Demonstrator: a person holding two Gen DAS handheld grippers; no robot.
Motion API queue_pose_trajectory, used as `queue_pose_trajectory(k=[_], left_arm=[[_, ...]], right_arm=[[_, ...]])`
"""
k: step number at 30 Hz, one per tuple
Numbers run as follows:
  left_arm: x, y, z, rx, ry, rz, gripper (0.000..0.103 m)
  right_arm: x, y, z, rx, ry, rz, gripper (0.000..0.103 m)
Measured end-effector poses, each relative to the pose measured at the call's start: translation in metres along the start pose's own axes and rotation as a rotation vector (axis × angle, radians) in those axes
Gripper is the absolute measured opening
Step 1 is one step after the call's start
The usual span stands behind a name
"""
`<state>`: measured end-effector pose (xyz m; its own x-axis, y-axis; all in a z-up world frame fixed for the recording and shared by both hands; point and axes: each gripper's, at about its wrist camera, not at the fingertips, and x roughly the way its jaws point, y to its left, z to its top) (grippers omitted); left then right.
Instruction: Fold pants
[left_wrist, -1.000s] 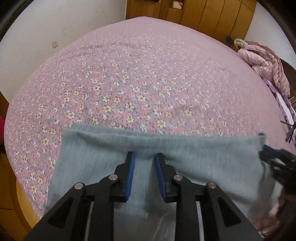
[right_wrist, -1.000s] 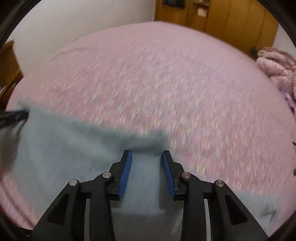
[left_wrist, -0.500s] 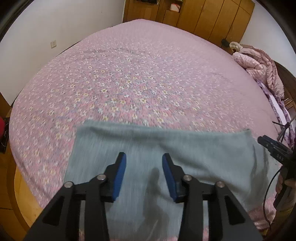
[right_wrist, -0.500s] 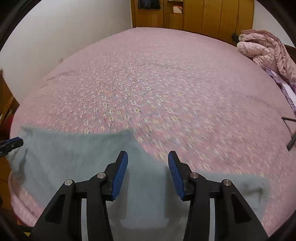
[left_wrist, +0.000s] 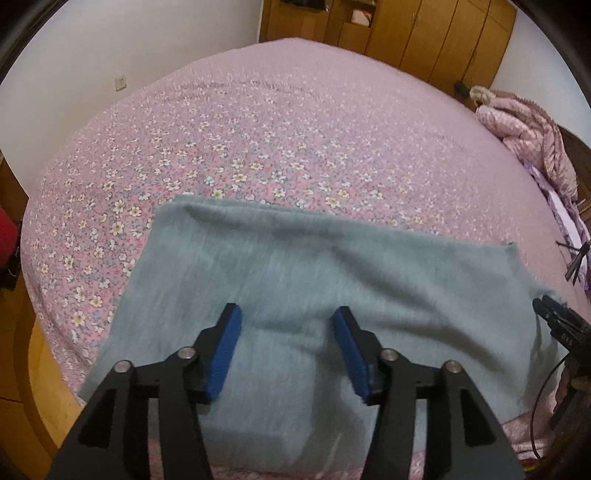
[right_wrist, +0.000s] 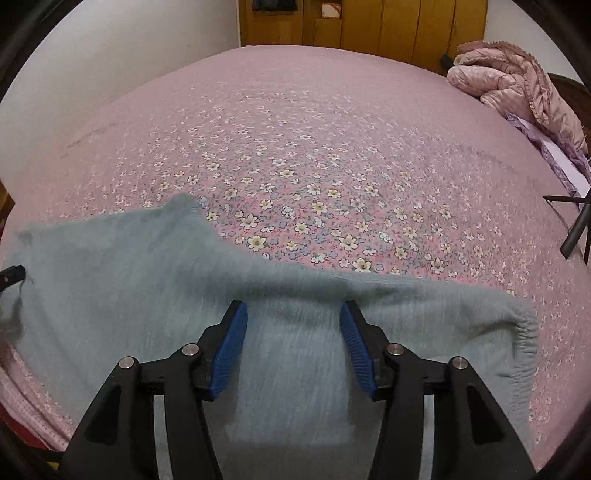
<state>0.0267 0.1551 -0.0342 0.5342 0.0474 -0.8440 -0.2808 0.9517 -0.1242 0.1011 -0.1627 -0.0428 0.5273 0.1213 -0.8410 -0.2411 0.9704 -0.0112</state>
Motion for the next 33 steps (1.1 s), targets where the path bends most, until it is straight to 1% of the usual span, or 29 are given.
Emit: queue_pose_trajectory(k=[2,4,6,8,11,12,15,20,22,24,27,30,33], left_arm=[[0.0,-0.005,-0.005,0.013,-0.034,0.004,0.069],[-0.001,-0.014,-0.014,0.043,-0.054,0.029,0.071],[0.001,-0.02,-0.012,0.082,-0.052,0.059,0.072],[0.0,-0.022,-0.007,0.082,-0.039,0.064,0.072],[-0.004,-0.018,-0.005,0.04,-0.022,0.034,0.072],[-0.007,-0.015,-0.004,0.017,-0.011,0.011,0.072],[-0.015,-0.012,-0.001,-0.012,0.014,-0.018,0.072],[-0.026,-0.014,-0.003,-0.007,0.041,-0.003,0.072],[-0.026,-0.012,-0.005,-0.019,0.053,-0.014,0.072],[-0.025,-0.013,-0.006,-0.031,0.069,-0.026,0.072],[-0.022,-0.016,-0.009,-0.022,0.082,-0.011,0.072],[-0.018,-0.021,-0.009,0.002,0.091,0.016,0.072],[-0.016,-0.025,-0.01,0.026,0.1,0.044,0.072]], right_arm=[[-0.007,-0.002,-0.002,-0.011,0.001,-0.003,0.053],[-0.017,-0.008,-0.005,-0.01,-0.004,-0.011,0.053],[-0.029,-0.02,-0.01,0.003,-0.002,-0.008,0.053],[-0.037,-0.037,-0.016,0.034,0.019,-0.003,0.053],[-0.051,-0.067,-0.028,0.097,0.052,-0.02,0.054],[-0.056,-0.077,-0.033,0.118,0.053,-0.029,0.054],[-0.074,-0.106,-0.044,0.177,0.048,-0.051,0.054],[-0.096,-0.152,-0.061,0.296,0.027,-0.104,0.055],[-0.098,-0.169,-0.064,0.339,0.03,-0.111,0.055],[-0.094,-0.182,-0.067,0.375,0.031,-0.091,0.055],[-0.084,-0.193,-0.071,0.424,0.043,-0.034,0.055],[-0.069,-0.192,-0.075,0.467,0.055,0.053,0.055],[-0.056,-0.184,-0.075,0.466,0.062,0.099,0.055]])
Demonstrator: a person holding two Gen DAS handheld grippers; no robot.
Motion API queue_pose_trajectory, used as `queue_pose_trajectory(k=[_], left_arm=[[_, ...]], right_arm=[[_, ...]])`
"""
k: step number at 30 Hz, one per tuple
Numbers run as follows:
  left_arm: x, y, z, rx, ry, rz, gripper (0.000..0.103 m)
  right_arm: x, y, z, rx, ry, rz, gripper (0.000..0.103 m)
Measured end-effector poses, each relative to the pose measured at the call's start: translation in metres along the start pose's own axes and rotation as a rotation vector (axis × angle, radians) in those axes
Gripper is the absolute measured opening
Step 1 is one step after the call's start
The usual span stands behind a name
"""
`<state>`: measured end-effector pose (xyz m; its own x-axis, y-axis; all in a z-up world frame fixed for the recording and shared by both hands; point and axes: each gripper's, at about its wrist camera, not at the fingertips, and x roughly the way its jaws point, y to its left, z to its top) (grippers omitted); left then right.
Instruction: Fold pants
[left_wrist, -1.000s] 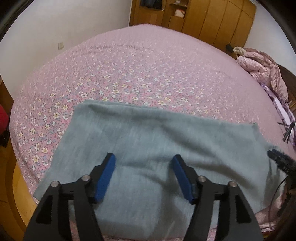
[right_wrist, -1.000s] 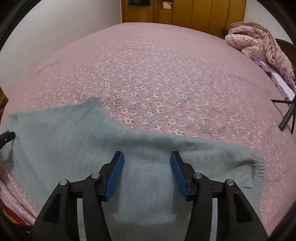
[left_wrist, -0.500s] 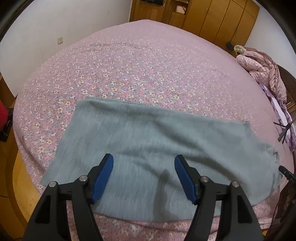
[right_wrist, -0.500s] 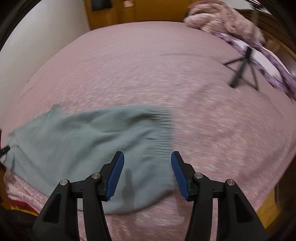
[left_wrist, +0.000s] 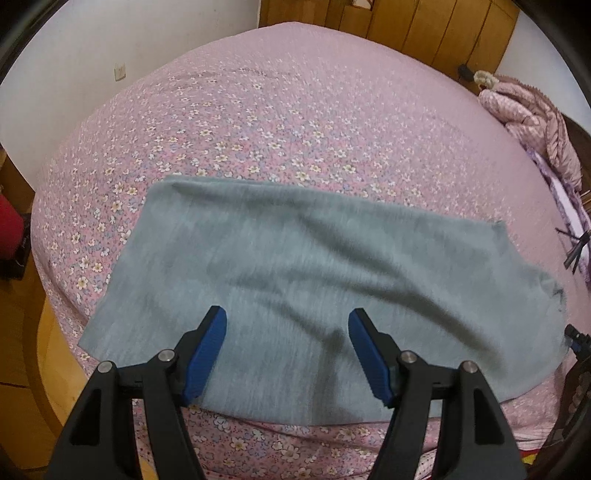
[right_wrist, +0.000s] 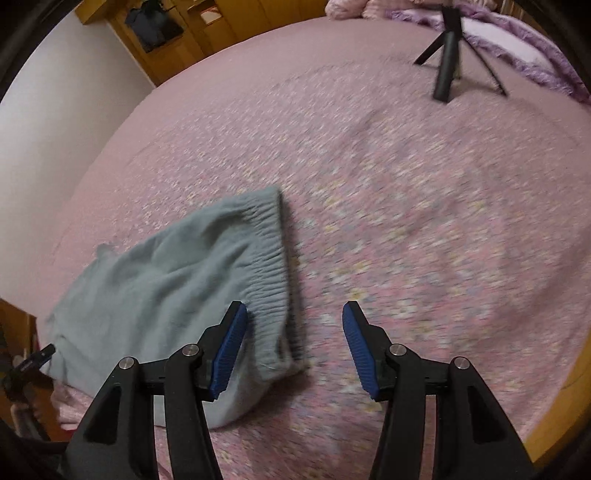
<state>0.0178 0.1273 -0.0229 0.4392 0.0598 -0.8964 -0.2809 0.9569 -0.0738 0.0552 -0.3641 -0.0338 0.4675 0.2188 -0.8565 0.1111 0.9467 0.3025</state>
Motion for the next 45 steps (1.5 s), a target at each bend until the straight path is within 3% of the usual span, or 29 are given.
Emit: queue_pose_trajectory(k=[12,30,33,37,45], left_arm=[[0.006,-0.006,-0.004,0.049,0.011,0.044,0.074],[0.007,-0.011,-0.006,0.063,0.005,0.055,0.077],[0.007,-0.012,-0.007,0.066,0.006,0.057,0.077],[0.008,-0.013,-0.006,0.066,0.009,0.066,0.078],[0.012,-0.016,-0.005,0.081,0.012,0.084,0.079]], right_arm=[[0.019,0.018,-0.005,-0.083,-0.03,-0.011,0.055],[0.015,0.012,-0.007,-0.089,-0.051,0.016,0.056],[0.014,0.021,-0.013,-0.108,-0.07,-0.014,0.054],[0.015,0.025,-0.014,-0.117,-0.072,0.014,0.039],[0.017,0.018,-0.012,-0.063,-0.065,0.075,0.039]])
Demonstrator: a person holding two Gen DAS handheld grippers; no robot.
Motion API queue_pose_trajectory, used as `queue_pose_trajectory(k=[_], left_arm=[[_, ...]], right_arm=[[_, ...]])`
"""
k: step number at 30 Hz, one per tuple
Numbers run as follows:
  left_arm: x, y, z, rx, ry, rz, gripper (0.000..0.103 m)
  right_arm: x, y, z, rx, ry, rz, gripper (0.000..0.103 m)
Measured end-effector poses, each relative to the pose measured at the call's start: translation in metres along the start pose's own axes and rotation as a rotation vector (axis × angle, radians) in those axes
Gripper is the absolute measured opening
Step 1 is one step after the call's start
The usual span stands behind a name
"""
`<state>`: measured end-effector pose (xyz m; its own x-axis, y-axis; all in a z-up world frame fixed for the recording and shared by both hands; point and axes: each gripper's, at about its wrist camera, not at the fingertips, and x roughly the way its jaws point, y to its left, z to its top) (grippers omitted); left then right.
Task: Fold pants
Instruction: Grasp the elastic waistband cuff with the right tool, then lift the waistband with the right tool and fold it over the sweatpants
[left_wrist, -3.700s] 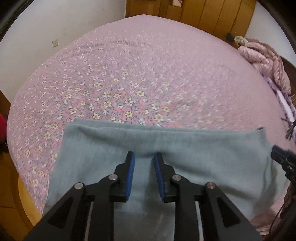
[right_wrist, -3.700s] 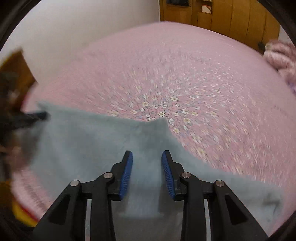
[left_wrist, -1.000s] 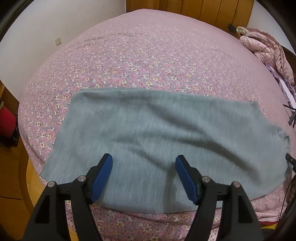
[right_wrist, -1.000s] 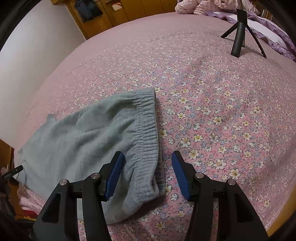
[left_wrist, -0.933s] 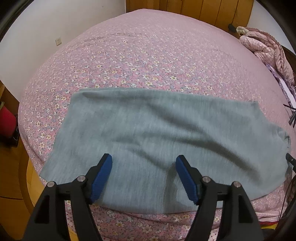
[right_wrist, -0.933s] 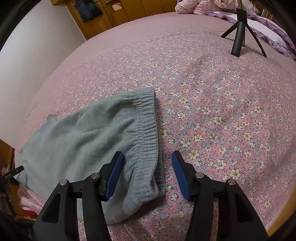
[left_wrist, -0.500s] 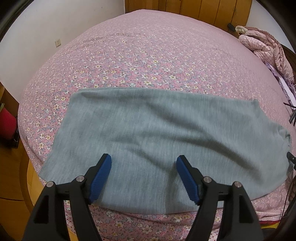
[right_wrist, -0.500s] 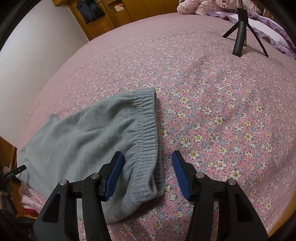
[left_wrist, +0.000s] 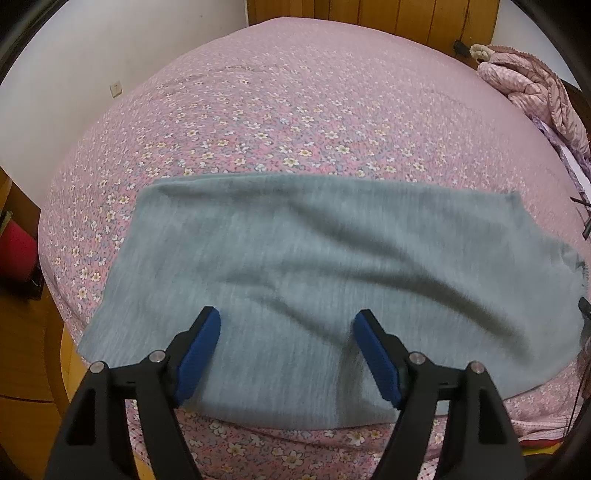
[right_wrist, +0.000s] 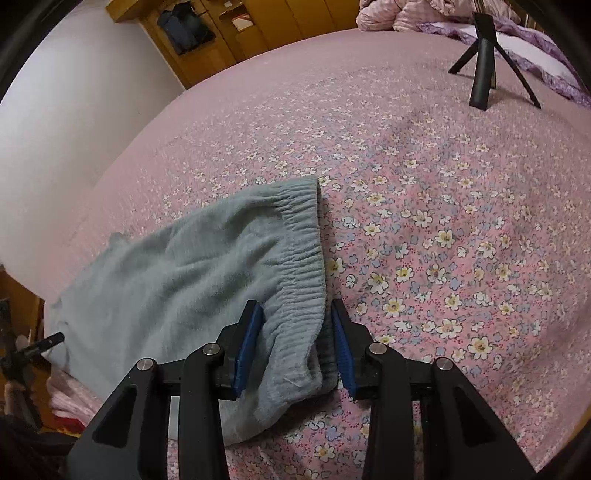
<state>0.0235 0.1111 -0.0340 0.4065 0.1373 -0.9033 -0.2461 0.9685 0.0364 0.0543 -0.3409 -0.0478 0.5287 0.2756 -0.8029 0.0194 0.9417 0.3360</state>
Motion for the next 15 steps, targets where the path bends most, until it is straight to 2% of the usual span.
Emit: queue_pose_trajectory(k=[4,6,7,9,12,15], left_arm=[[0.001,-0.002,0.002,0.007,-0.001,0.007,0.08],[0.001,-0.002,0.003,0.011,-0.003,0.011,0.081],[0.001,-0.003,0.003,0.012,-0.003,0.011,0.081],[0.001,-0.003,0.003,0.009,-0.003,0.006,0.081],[-0.003,0.001,0.005,-0.014,-0.002,-0.016,0.081],[-0.008,0.006,0.007,-0.045,-0.004,-0.043,0.08]], right_arm=[[0.005,0.006,0.008,-0.038,0.026,-0.014,0.04],[0.005,0.009,0.01,-0.053,0.026,-0.026,0.034],[0.005,0.008,0.011,-0.05,0.022,-0.017,0.027],[0.0,0.004,0.012,0.001,0.013,0.036,0.018],[-0.017,0.005,0.017,0.066,-0.026,0.137,0.016],[-0.035,0.03,0.025,0.003,-0.05,0.138,0.016]])
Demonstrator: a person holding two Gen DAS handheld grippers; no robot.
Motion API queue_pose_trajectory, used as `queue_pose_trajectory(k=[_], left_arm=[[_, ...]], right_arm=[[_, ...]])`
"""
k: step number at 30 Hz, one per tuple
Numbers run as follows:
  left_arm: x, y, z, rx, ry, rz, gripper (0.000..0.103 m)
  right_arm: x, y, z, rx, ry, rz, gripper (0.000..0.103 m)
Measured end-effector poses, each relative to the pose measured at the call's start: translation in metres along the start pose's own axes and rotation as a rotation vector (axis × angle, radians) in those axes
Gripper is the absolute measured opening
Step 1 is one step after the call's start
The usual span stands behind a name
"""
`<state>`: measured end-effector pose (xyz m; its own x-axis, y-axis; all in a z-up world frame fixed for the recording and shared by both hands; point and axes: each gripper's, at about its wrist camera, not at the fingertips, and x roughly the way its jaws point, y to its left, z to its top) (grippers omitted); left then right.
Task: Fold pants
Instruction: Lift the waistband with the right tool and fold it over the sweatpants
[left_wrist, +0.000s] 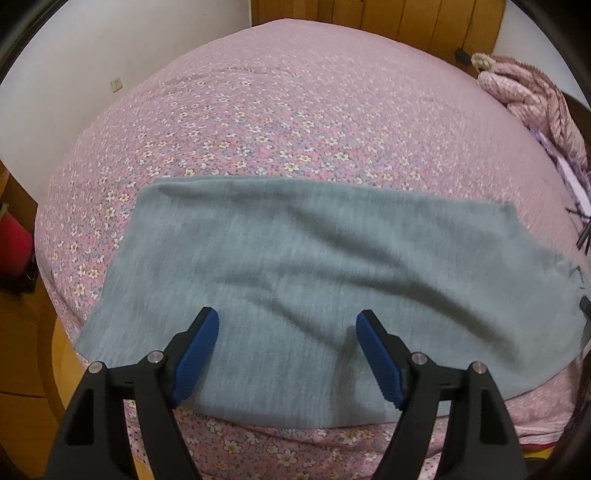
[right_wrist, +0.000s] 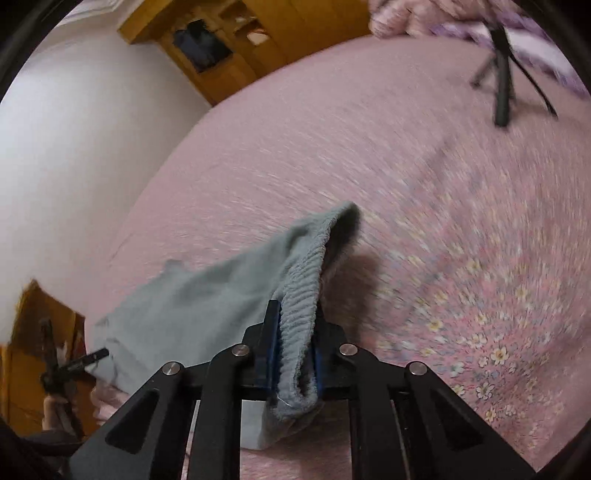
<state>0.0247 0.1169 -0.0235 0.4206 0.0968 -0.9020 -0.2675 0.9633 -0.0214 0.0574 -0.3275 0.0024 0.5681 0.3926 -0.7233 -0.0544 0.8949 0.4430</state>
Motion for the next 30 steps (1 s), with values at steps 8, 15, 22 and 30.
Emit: queue_pose_trajectory(k=[8,15,22,30], left_arm=[[-0.012,0.002,-0.001,-0.011,-0.001,-0.02,0.08],[-0.028,0.015,-0.008,-0.027,-0.027,-0.018,0.08],[-0.04,0.033,-0.011,-0.056,-0.052,-0.015,0.08],[-0.044,0.066,-0.017,-0.125,-0.07,-0.022,0.08]], right_arm=[[0.0,0.104,0.014,-0.258,0.015,0.032,0.015],[0.027,0.193,0.02,-0.434,0.054,0.138,0.015],[0.065,0.291,0.006,-0.564,0.131,0.273,0.015],[0.128,0.384,-0.03,-0.7,0.27,0.336,0.015]])
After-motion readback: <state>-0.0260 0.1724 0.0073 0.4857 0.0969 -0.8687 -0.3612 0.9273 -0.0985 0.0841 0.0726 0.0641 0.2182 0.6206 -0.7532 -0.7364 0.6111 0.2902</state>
